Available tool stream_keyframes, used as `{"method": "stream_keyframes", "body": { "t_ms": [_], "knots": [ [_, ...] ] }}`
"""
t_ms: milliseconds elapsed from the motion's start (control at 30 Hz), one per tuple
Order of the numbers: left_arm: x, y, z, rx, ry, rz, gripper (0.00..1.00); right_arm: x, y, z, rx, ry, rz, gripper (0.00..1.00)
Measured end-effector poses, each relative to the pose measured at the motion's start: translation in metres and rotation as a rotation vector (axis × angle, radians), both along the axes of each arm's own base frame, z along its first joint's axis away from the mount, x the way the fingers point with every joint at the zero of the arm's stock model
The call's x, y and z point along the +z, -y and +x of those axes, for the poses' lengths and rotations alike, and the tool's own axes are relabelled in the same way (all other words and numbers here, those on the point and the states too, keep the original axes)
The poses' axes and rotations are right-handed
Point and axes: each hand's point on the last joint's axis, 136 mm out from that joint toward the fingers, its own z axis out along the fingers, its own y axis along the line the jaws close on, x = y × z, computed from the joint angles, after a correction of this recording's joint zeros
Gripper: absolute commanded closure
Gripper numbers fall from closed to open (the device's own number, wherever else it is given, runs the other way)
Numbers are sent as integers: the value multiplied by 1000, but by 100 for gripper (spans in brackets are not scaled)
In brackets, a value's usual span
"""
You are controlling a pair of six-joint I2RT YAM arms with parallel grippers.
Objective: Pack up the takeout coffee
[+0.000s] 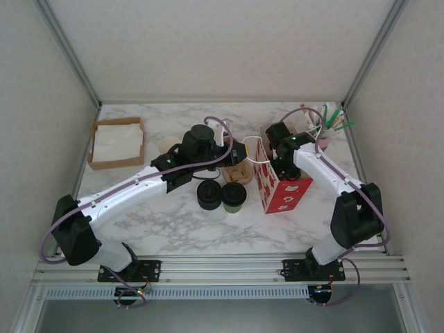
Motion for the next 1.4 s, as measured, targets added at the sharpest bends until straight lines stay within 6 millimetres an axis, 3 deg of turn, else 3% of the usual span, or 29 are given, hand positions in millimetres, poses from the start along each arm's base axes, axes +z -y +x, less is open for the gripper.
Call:
{"method": "stream_keyframes", "body": {
  "t_ms": [333, 633, 767, 1267, 1400],
  "knots": [
    [1, 0, 0, 0, 1, -1, 99, 54, 3, -7, -3, 96, 46, 37],
    [7, 1, 1, 2, 4, -13, 81, 124, 6, -16, -1, 253, 128, 29],
    [14, 2, 1, 3, 11, -27, 69, 142, 7, -22, 4, 293, 156, 26],
    [42, 3, -8, -35, 60, -71, 2, 201, 11, -55, 35, 429, 276, 1],
    [68, -8, -18, -35, 114, -107, 0, 219, 9, -70, 60, 473, 338, 1]
  ]
}}
